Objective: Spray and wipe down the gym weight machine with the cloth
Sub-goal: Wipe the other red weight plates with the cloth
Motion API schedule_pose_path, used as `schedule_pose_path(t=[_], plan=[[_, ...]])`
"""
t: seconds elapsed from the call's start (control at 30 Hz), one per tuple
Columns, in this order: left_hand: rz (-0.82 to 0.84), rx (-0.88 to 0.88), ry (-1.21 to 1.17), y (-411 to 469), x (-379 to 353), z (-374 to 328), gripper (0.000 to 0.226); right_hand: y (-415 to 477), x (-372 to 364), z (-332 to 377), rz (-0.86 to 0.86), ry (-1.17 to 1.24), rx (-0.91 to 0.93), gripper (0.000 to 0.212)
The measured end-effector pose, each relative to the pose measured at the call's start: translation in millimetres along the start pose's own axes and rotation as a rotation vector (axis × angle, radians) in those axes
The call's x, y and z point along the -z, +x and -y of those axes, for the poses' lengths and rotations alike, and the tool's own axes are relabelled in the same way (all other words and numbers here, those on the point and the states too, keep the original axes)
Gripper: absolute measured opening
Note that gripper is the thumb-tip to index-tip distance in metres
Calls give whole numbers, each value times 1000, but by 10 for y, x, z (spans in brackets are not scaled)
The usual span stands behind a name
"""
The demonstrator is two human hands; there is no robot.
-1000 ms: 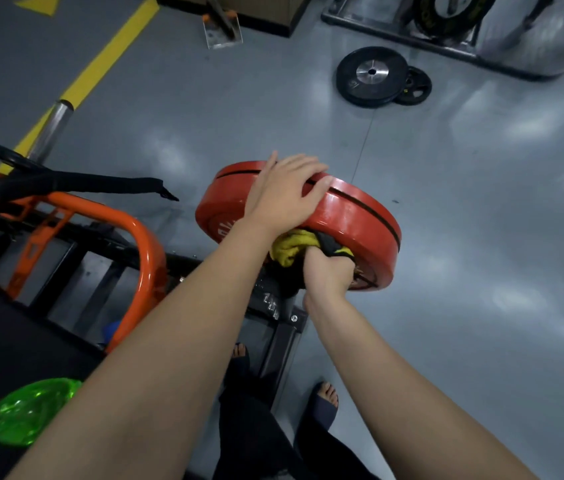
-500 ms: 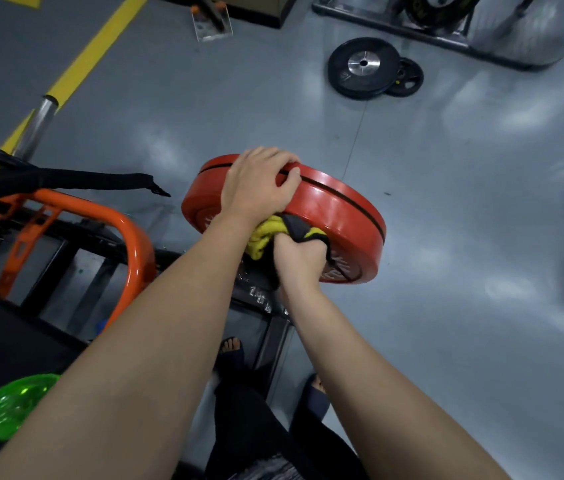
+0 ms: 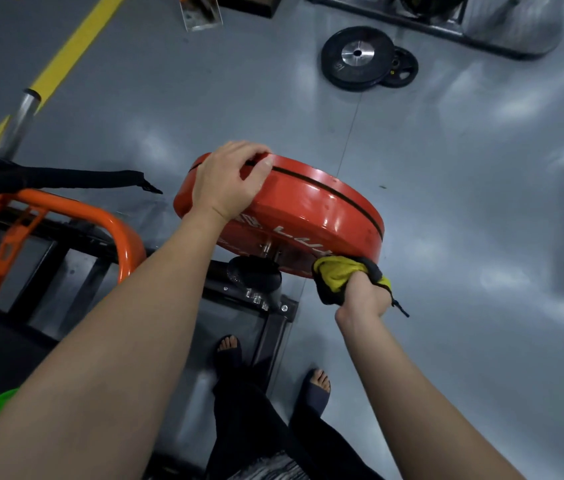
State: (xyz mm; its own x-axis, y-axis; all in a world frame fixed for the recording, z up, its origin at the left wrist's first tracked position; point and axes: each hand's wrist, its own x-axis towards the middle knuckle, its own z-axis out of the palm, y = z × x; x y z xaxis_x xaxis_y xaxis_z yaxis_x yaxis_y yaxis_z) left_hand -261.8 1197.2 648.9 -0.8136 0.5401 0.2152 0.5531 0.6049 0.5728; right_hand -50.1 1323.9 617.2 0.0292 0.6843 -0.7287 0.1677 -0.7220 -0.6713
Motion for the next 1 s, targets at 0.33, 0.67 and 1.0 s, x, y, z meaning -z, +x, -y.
schedule_pose_path(t=[0.33,0.67,1.0], plan=[[137,208,-24,84,238,644,43,-340,-221,-102,112,-190,150,22],[136,32,40,131,-223,-671,39,-629,-504,-36,301,-312,107,14],[104,-26,377,69,-406,-866,40,-71,-122,-7,78,-160,-73,17]])
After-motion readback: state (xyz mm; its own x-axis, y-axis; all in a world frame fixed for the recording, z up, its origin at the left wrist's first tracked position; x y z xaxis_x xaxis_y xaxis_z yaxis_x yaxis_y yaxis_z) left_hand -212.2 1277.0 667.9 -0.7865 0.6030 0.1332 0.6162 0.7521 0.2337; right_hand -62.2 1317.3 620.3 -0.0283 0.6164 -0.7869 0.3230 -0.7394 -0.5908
